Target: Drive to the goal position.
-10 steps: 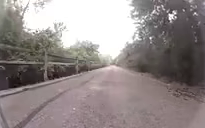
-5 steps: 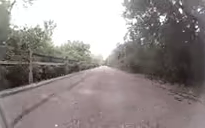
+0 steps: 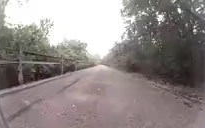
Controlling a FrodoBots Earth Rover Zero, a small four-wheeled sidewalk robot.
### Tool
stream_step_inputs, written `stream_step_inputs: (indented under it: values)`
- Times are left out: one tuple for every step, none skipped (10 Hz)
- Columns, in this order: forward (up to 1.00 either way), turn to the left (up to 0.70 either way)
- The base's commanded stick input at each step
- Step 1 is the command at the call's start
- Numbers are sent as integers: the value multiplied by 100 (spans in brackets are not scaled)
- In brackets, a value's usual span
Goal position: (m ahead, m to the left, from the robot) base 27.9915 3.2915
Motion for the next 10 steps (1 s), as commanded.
stream_step_inputs:
  values:
    - [70,0]
    - [70,0]
    - [70,0]
    - [70,0]
    - [70,0]
    - [70,0]
    - [70,0]
    - [70,0]
    - [70,3]
    - [70,12]
